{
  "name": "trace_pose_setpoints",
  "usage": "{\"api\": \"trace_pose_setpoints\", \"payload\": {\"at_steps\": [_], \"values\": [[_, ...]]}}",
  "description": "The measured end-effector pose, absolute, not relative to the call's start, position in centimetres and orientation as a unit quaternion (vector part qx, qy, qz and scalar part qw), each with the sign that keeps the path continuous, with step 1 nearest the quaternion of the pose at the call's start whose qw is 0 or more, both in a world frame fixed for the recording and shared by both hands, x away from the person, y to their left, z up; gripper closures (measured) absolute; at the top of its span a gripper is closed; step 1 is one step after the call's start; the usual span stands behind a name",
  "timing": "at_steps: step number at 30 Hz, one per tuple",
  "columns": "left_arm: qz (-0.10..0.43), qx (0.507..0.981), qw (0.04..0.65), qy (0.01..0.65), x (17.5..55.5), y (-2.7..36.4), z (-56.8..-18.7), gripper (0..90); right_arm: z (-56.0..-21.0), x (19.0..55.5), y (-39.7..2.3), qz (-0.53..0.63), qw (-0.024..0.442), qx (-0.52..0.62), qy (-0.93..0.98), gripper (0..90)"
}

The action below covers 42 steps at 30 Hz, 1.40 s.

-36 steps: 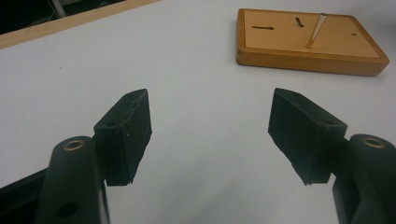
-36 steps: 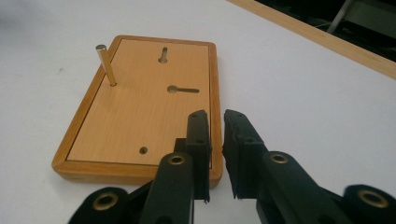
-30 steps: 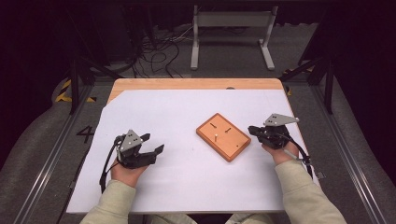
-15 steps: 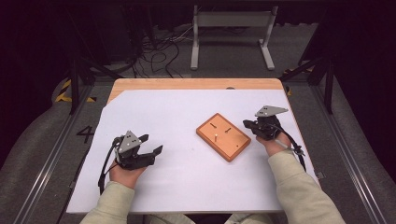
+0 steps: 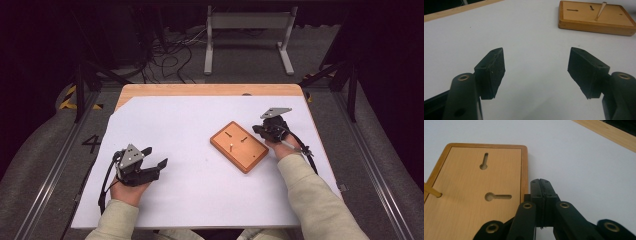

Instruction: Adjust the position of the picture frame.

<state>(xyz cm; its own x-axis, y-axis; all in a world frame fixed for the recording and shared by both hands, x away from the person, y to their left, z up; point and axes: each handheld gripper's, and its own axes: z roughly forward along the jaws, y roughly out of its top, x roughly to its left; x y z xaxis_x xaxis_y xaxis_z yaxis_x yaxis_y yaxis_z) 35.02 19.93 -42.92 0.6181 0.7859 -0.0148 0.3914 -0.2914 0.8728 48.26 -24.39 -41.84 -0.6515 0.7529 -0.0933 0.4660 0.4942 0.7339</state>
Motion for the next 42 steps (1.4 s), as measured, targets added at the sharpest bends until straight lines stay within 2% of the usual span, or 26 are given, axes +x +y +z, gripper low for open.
{"api": "trace_pose_setpoints", "payload": {"at_steps": [8,20,42], "values": [[0.215,0.774,0.459,0.381,35.0,20.0,-42.9,30.1,-42.0,49.1,-23.4,0.338,0.210,0.361,0.844,89.9],[0.213,0.778,0.456,0.377,35.2,19.8,-43.1,30.1,-43.3,50.3,-22.9,0.308,0.191,0.380,0.851,89.9],[0.208,0.780,0.454,0.377,35.4,19.5,-43.2,30.1,-43.7,50.8,-21.5,0.284,0.200,0.369,0.862,90.0]]}}
